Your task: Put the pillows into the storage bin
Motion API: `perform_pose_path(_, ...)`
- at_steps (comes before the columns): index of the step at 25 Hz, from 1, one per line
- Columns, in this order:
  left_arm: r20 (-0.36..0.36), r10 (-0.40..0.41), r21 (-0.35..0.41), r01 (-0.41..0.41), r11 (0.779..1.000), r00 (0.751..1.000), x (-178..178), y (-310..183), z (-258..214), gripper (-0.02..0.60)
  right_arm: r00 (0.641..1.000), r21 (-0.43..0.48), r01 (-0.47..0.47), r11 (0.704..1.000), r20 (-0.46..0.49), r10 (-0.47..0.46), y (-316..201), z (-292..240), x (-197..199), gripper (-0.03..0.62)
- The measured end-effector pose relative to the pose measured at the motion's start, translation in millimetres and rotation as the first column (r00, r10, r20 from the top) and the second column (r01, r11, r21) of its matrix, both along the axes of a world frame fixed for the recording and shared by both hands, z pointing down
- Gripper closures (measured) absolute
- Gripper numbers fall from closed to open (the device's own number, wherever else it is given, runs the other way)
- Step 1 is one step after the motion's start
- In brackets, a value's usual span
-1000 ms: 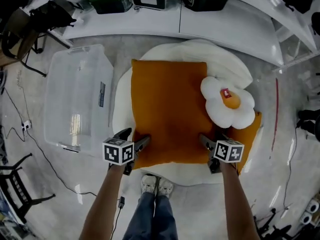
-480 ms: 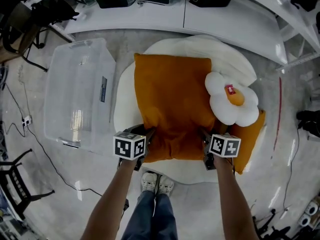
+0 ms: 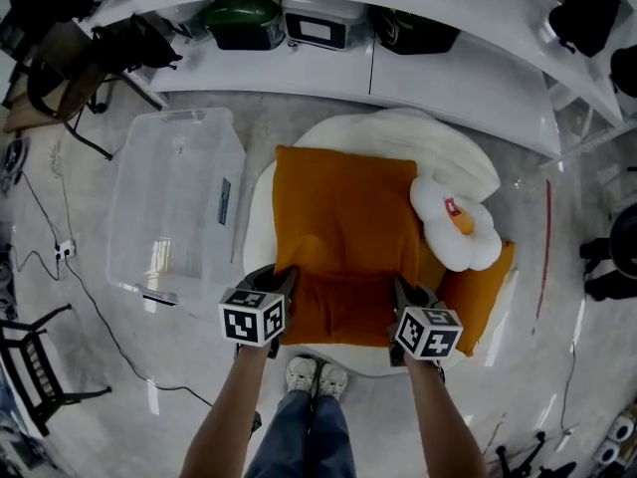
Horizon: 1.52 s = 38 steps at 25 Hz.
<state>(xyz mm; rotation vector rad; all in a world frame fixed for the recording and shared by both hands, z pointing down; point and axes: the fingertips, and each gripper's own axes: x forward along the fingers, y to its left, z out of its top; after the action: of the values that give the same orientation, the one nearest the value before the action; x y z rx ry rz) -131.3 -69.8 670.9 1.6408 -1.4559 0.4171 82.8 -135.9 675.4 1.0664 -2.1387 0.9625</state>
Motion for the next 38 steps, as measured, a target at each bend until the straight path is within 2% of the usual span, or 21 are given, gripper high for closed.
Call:
perform_pose_path(5, 0.057, -0.03, 0.074, 0.026, 0.997, 0.998, -16.5, 15.3, -65.6, 0.502, 1.0, 0.074, -0.003, 0.997, 0.032, 0.001, 15.0, -64.1, -16.6, 0.569)
perform_pose_path(11, 0.091, -0.126, 0.188, 0.107, 0.976, 0.988, -56.1, 36.6, -158.4, 0.502, 0.995, 0.189, 0.037, 0.981, 0.084, -0.053, 24.0, -164.1, -59.7, 0.569)
perform_pose_path(16, 0.153, -0.219, 0.261, 0.174, 0.949, 0.964, -122.5, 58.9, -225.3, 0.502, 0.979, 0.25, 0.092, 0.964, 0.155, -0.133, 29.3, -222.4, -132.3, 0.569)
perform_pose_path(20, 0.193, -0.272, 0.276, 0.214, 0.937, 0.943, -175.0, 100.4, -247.7, 0.502, 0.967, 0.265, 0.127, 0.956, 0.183, -0.179, 60.5, -238.1, -191.0, 0.568)
perform_pose_path(24, 0.227, -0.333, 0.287, 0.264, 0.921, 0.915, -240.6, 134.8, -255.2, 0.502, 0.95, 0.278, 0.173, 0.945, 0.207, -0.235, 83.4, -241.6, -263.9, 0.568)
perform_pose_path(29, 0.247, -0.347, 0.256, 0.285, 0.924, 0.905, -322.2, 169.5, -229.9, 0.503, 0.947, 0.244, 0.192, 0.951, 0.209, -0.245, 114.9, -215.9, -347.7, 0.568)
perform_pose_path(32, 0.25, -0.333, 0.219, 0.282, 0.934, 0.909, -376.0, 179.5, -200.0, 0.503, 0.954, 0.211, 0.183, 0.96, 0.196, -0.225, 128.2, -188.4, -399.3, 0.566)
perform_pose_path(38, 0.227, -0.271, 0.134, 0.245, 0.96, 0.935, -473.7, 173.2, -121.7, 0.503, 0.976, 0.154, 0.145, 0.977, 0.141, -0.167, 131.7, -115.2, -491.6, 0.565)
